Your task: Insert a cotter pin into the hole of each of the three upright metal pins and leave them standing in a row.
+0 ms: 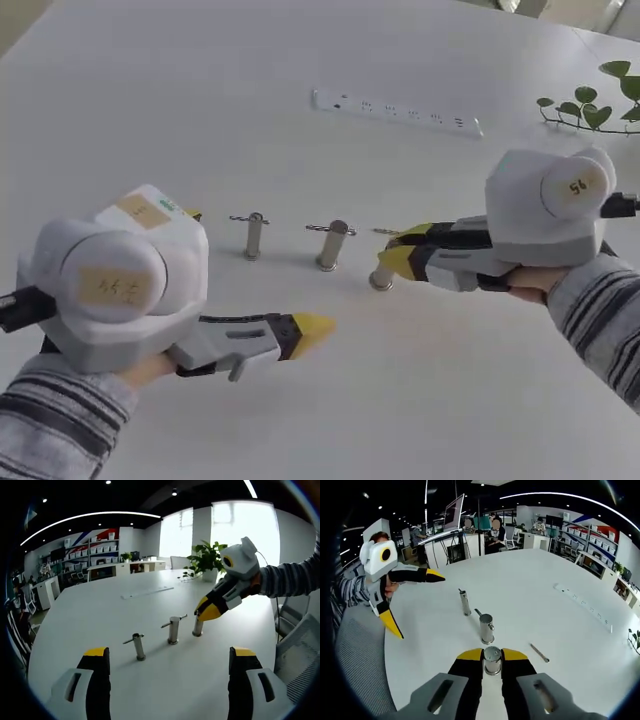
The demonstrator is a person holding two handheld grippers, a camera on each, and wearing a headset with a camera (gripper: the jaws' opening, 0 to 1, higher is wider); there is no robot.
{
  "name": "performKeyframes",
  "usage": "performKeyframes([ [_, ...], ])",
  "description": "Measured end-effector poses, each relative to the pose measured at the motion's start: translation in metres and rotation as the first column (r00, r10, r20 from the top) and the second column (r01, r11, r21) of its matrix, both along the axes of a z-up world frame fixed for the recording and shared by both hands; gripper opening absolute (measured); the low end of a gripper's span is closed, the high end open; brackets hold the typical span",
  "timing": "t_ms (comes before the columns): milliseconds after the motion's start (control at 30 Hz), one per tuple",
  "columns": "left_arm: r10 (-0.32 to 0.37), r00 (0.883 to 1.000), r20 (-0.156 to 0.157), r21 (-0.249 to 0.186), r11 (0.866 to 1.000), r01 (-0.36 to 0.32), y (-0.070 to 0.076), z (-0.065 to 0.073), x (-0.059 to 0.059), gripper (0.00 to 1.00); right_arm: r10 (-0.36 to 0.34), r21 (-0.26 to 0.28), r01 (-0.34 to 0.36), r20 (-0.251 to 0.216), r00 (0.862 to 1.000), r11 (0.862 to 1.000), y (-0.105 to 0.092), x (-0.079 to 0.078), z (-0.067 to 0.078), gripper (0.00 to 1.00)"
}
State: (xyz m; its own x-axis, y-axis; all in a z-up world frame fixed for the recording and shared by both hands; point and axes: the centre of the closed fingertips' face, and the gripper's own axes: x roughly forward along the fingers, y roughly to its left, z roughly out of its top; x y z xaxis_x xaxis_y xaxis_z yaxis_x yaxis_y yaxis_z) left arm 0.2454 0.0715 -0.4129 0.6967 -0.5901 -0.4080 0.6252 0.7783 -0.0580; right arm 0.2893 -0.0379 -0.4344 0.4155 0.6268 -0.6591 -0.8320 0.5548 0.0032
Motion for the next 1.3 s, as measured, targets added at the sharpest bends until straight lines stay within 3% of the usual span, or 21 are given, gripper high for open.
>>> performKeyframes([
  [300,0.008,1.000,0.002,-0.001,1.000,-0.008,0.001,0.001,0.000,0.99,0.010,0.007,-0.010,-0.008,1.000,1.000,0.021,-0.017,-0.005,0.08],
  [500,0.008,1.000,0.000,-0.001,1.000,-0.008,0.001,0.001,0.001,0.98,-0.049,0.019,0.050,-0.008,0.999,0.999,0.023,-0.017,-0.007,0.08],
  [867,0.008,1.000,-0.001,-0.002,1.000,-0.008,0.001,0.000,0.001,0.98,-0.064,0.044,0.064,-0.011,0.998,0.997,0.029,-0.023,-0.010,0.08],
  [1167,0.003,1.000,-0.003,0.003,1.000,-0.003,-0.001,0.000,-0.001,0.98,-0.065,0.036,0.064,0.040,0.997,0.997,0.029,-0.023,-0.010,0.09],
  [1300,0.004,1.000,-0.003,0.004,1.000,-0.004,0.000,0.000,-0.001,0.98,-0.071,0.060,0.070,0.025,0.997,0.996,0.032,-0.025,-0.012,0.17],
])
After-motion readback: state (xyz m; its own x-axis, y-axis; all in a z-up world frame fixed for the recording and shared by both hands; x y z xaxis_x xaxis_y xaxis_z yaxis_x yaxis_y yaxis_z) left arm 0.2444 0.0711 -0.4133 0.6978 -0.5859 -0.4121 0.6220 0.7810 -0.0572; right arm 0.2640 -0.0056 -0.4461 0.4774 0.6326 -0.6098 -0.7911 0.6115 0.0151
